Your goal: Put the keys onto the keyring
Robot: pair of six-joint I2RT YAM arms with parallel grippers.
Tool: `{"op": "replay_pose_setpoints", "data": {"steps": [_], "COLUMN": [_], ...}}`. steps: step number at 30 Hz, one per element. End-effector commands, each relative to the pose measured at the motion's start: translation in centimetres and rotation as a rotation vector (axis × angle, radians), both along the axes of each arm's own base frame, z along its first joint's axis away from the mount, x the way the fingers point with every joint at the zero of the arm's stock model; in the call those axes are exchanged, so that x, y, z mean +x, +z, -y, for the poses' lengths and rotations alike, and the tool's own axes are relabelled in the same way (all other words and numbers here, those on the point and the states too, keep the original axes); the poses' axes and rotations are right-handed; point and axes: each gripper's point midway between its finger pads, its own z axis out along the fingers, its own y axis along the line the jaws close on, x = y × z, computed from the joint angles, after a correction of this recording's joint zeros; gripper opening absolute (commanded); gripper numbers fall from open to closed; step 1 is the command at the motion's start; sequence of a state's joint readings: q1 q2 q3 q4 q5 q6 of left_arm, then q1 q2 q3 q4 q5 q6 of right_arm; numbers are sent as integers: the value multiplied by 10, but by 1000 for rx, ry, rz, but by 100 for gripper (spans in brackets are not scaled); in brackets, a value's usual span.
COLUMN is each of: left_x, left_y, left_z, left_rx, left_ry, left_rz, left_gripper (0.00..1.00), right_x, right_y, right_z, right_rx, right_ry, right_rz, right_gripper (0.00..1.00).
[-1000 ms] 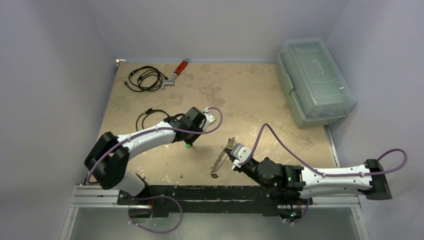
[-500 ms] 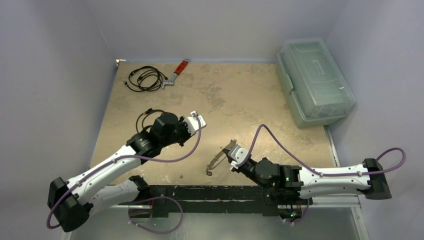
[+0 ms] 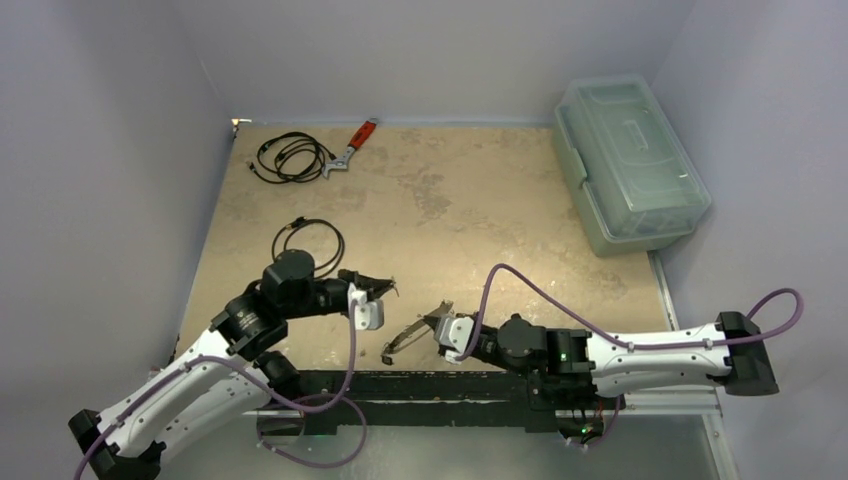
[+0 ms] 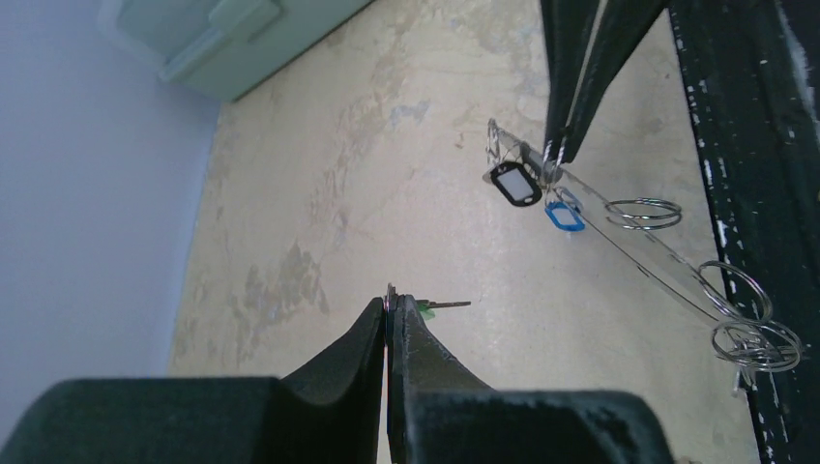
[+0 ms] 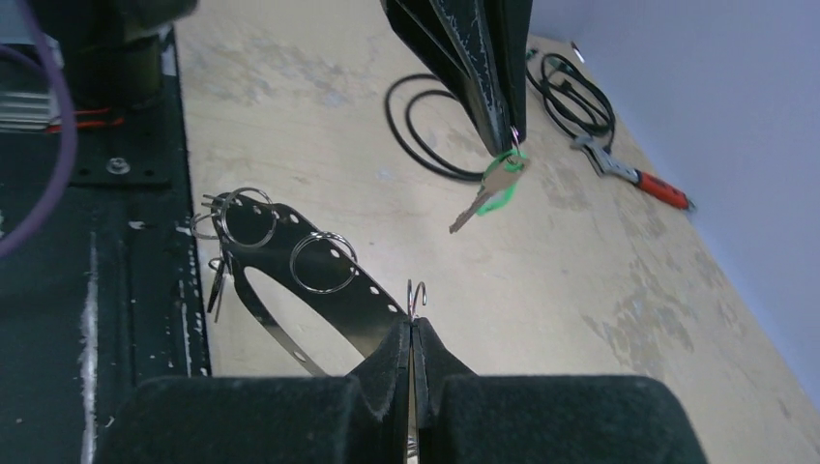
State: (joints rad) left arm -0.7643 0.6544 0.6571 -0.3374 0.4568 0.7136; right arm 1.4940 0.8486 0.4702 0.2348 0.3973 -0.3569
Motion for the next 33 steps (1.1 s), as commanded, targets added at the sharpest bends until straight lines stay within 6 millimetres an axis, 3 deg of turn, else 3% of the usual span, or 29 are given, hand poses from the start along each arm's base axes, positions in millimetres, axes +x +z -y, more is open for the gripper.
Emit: {"op": "replay_pose_setpoints", "data": {"steps": [1,5,14,33], "left_x": [-37,-53,-64,-82], "left_y": [3,0,-6,8], "left_z": [6,6,8,11], "left_rx": [5,20,81,140], "left_ry": [-242,-341,-418,-538], "left_rz": [127,211,278,324], "left_gripper": [0,0,0,0], "right_x": [-22,-29,-37,-37], "right_y": [41,43,39,28], "right_z": [-22,-29,-40,-52], "right_rx": [77,50,-23,-99], "right_ry": [159,214,283,306], "right_rz": [56,74,93,104], "right_gripper": [0,0,0,0]}}
